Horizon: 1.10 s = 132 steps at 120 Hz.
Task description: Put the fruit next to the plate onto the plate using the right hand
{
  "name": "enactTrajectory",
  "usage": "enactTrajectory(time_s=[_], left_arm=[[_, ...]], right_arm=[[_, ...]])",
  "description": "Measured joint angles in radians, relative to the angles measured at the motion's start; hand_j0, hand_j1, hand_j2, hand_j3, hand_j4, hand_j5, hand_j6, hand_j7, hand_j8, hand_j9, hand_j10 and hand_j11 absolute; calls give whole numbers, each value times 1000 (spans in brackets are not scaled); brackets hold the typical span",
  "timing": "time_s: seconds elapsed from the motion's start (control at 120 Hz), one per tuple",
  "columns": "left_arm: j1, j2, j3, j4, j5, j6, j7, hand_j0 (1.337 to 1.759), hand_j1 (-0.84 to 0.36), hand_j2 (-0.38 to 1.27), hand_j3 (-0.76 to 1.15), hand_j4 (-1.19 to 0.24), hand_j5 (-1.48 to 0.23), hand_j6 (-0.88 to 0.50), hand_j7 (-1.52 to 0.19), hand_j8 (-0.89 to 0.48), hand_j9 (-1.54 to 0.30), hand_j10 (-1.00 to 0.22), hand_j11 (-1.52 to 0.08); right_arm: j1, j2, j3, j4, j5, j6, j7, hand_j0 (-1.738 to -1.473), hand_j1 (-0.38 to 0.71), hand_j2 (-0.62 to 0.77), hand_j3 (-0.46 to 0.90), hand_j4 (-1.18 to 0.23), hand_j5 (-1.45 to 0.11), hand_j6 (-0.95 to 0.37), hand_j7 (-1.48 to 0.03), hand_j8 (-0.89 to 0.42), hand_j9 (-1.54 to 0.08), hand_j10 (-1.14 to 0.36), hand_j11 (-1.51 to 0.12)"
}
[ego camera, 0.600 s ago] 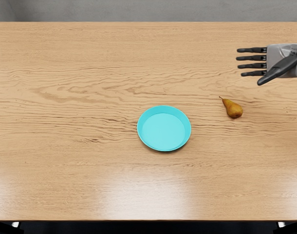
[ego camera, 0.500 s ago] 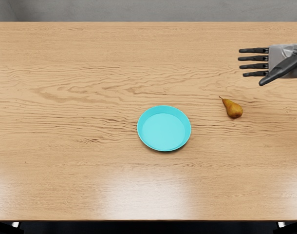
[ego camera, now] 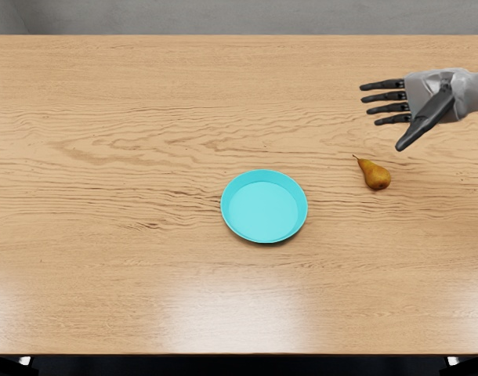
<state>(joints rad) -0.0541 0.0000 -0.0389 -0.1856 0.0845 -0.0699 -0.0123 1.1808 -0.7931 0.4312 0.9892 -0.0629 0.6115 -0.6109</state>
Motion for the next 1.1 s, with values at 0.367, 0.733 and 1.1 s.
enactTrajectory(time_s=[0.367, 0.733, 1.1], left_arm=[[0, 0, 0, 0, 0, 0, 0, 1658, 336, 2, 0, -11, -15, -11, -15, -11, -15, -11, -15], [2, 0, 1, 0, 0, 0, 0, 1658, 336, 2, 0, -11, -15, -11, -15, -11, -15, -11, -15], [0, 0, 1, 0, 0, 0, 0, 1658, 336, 2, 0, -11, -14, -11, -14, -11, -14, -11, -14]], right_arm=[[298, 137, -392, 168, -170, -40, 0, -1658, -349, 0, 0, -1, 0, -2, 0, -1, 0, -1, 0], [390, 225, -582, 258, -336, -427, 0, -1658, -349, 0, 0, -2, 0, -3, 0, -2, 0, -1, 0], [378, 191, -635, 413, -426, -563, 0, -1658, -349, 0, 0, -2, 0, -3, 0, -2, 0, -2, 0]])
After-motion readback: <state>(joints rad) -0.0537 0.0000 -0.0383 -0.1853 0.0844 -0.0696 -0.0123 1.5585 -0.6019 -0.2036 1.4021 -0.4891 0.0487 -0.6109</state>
